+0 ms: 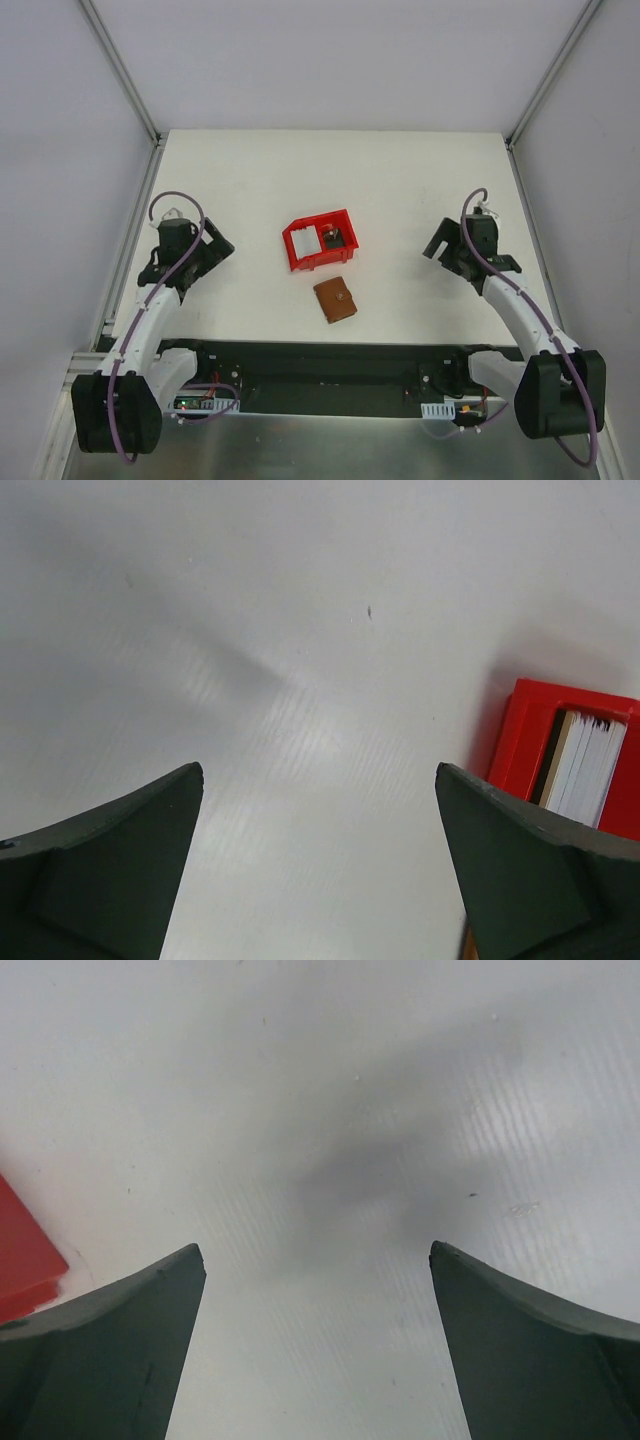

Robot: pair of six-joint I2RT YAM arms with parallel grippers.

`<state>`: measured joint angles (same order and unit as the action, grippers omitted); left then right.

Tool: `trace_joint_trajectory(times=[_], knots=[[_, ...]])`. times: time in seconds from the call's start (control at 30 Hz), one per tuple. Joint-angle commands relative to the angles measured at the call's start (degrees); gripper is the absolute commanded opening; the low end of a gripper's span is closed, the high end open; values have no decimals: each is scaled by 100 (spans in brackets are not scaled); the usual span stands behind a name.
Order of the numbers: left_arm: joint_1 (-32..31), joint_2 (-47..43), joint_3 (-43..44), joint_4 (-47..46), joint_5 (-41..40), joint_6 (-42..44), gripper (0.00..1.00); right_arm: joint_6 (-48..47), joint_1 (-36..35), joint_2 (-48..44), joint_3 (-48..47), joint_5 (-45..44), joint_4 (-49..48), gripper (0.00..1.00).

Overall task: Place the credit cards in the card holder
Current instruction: Reset both arms

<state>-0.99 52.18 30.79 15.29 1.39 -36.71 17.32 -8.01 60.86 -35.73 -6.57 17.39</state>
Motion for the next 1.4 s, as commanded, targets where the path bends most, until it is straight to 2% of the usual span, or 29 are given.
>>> trace_joint_trajectory(times=[0.0, 0.13, 0.3, 0.4, 0.5, 0.57, 0.63, 0.77, 0.83, 1.0, 1.13, 1.2, 1.23, 1.3, 1.37], knots=[[223, 55, 419, 237, 91, 314, 99, -825, 177, 66, -514, -343, 2, 96], [222, -173, 244, 334, -375, 129, 98, -1423, 160, -258, 46, -845, -848, 96], [214, -481, -11, 317, -394, 129, 91, -1933, 98, -628, 979, -881, -2123, 96], [117, -551, -73, 308, -437, 252, 91, -2118, -16, -549, 927, -987, -2178, 96], [-627, -578, -12, 273, -936, 339, 99, -2399, -165, -461, 971, -1180, -2529, 96], [-1208, -525, 94, 264, -1403, 419, 99, -2584, -166, -417, 1041, -1233, -2879, 96], [-1403, -490, 191, 273, -1580, 419, 99, -2769, -166, -295, 1234, -1320, -3275, 96], [-1412, -717, 95, 264, -1878, 366, 99, -2752, -166, 65, 1279, -1496, -3566, 96], [-1412, -902, 51, 281, -2229, 428, 99, -2682, -113, 320, 1392, -1811, -4012, 96], [-1412, -1088, -99, 9, -2828, 515, 99, -2734, 106, 725, 1375, -1497, -4401, 96], [-1412, -860, -81, -87, -2635, 472, 99, -2891, 396, 751, 1656, -1225, -5313, 96], [-1412, -728, -64, -105, -2609, 384, 99, -3015, 528, 822, 1647, -1058, -5465, 96], [-1412, -684, -55, -122, -2565, 384, 99, -3094, 572, 813, 1735, -935, -5787, 96], [-1412, -639, -46, -158, -2556, 392, 99, -3182, 651, 1005, 2304, -707, -7136, 96], [-1412, -648, -29, -158, -2582, 436, 99, -3217, 696, 1802, 2902, -696, -9199, 96]])
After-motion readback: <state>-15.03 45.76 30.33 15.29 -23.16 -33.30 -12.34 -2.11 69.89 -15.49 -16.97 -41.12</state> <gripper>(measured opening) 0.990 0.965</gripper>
